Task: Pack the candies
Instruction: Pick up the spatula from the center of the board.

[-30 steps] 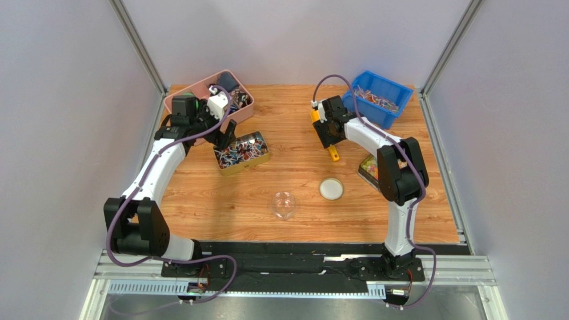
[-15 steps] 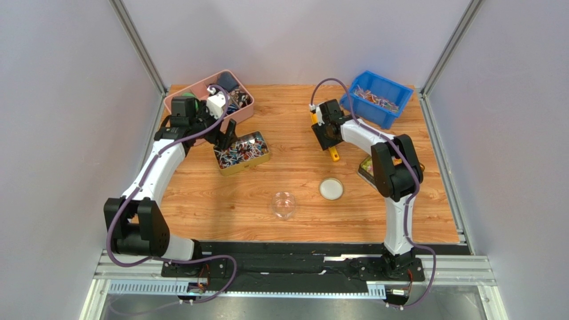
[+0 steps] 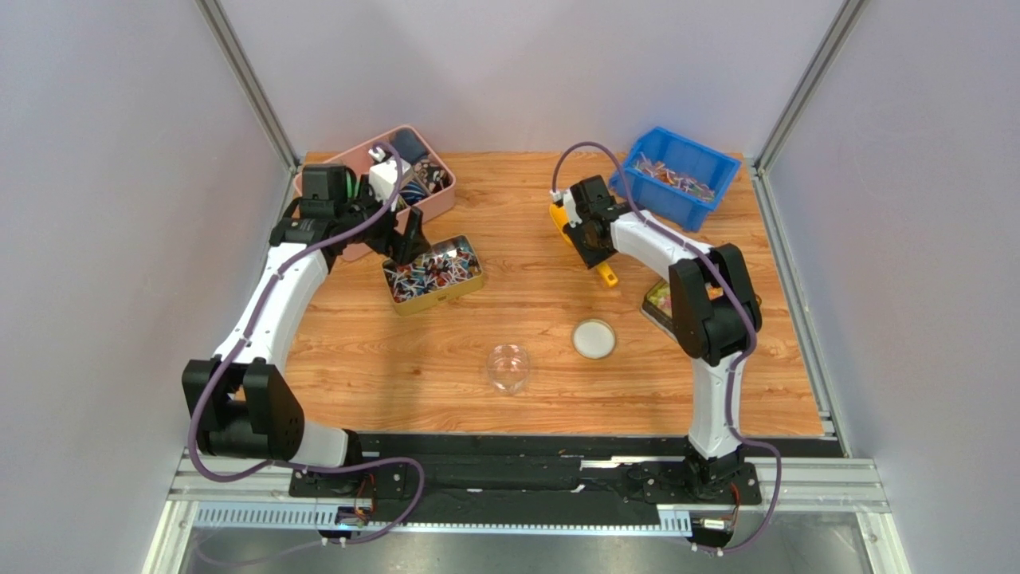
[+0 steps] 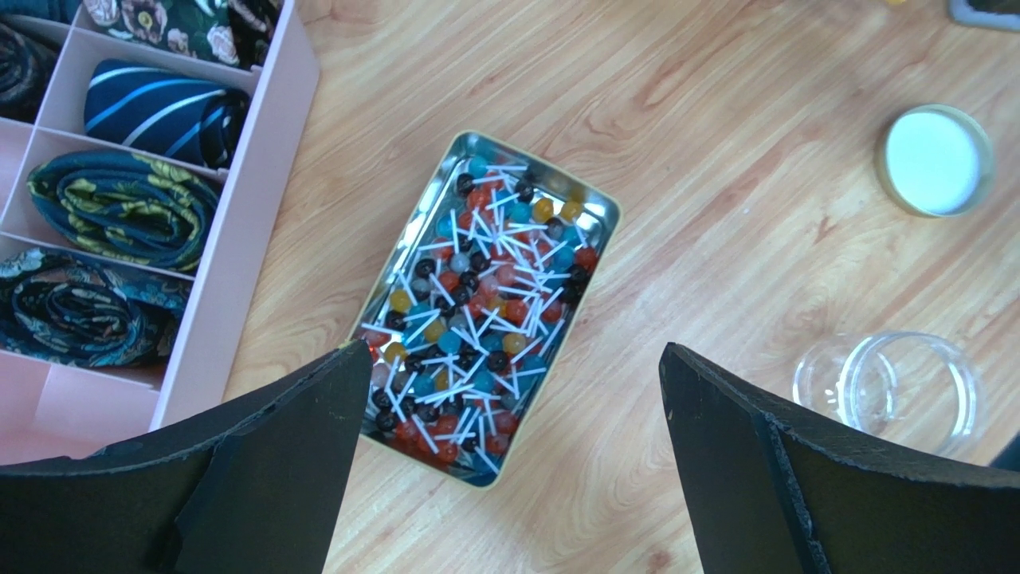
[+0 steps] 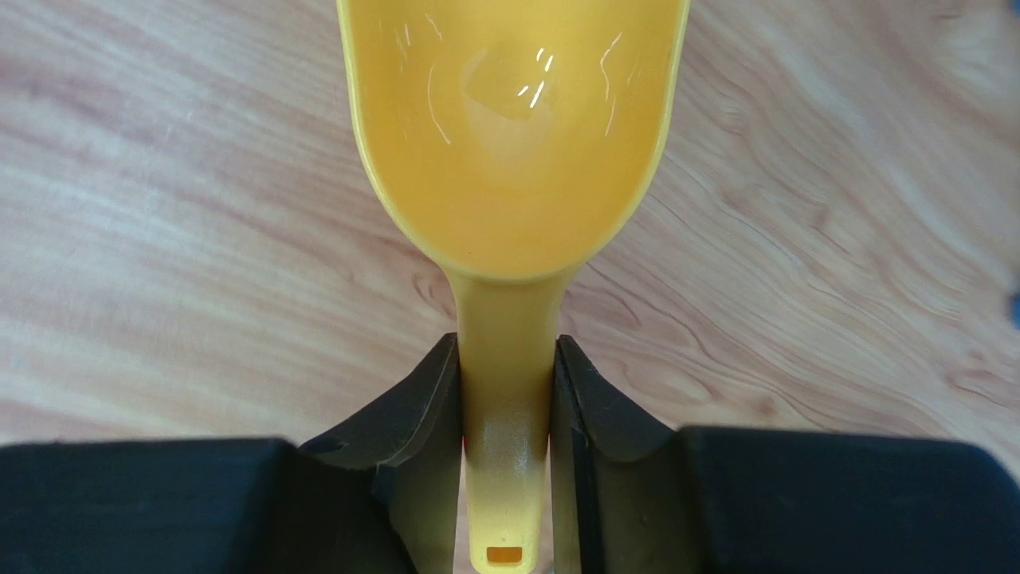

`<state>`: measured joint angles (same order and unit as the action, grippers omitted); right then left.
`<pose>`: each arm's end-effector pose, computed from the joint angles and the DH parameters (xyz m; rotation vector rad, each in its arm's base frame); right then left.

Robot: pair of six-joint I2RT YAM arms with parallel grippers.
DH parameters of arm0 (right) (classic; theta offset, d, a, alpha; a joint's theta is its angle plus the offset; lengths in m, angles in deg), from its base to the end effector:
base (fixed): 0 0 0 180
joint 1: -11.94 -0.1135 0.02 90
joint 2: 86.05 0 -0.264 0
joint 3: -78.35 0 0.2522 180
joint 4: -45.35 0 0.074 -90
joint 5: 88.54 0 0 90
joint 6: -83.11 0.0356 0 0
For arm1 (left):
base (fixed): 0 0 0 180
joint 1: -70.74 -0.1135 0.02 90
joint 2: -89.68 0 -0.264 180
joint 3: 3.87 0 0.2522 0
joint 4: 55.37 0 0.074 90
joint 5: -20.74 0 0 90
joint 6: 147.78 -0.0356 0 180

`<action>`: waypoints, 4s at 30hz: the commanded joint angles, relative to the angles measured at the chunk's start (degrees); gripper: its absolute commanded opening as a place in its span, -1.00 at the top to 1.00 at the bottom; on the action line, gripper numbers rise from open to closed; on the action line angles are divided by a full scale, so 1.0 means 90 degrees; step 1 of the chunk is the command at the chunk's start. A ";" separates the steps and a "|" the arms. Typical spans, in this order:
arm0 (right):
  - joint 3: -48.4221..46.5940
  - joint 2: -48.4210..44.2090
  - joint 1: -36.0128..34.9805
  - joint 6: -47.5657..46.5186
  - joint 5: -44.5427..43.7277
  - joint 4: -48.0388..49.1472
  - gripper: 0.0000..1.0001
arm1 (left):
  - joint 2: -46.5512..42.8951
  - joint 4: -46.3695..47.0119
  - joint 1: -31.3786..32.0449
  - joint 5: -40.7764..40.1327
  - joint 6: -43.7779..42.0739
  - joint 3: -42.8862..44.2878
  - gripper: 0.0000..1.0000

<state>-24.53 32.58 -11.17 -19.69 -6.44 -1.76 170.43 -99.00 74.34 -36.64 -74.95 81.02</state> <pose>0.4058 0.1678 0.1795 -0.7765 2.5396 -0.1250 0.3075 -0.0386 0.3261 0.6824 2.0702 -0.5071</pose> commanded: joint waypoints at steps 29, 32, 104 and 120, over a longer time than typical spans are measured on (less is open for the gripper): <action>0.2627 -0.4344 -0.4238 -0.3217 -0.2628 0.1594 1.00 | 0.0139 -0.2355 -0.0048 0.3905 -0.0602 0.1159 -0.88; 0.2481 -0.4255 -0.4316 -0.3256 -0.2813 0.1664 1.00 | 0.0256 -0.2365 -0.0038 0.3963 -0.0602 0.1130 -0.82; 0.2275 -0.4402 -0.4776 -0.2572 -0.1465 0.1594 -0.08 | 0.1291 -0.3566 0.0313 0.4793 -0.1706 0.1393 1.00; 0.2100 -0.4138 -0.4766 -0.2553 -0.1476 0.2230 0.14 | 0.1272 -0.3576 0.0343 0.4813 -0.1764 0.1334 1.00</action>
<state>-3.66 -5.36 -53.83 -43.95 -19.14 13.45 182.40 -131.04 77.00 3.14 -88.50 91.21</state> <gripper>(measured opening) 0.442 0.077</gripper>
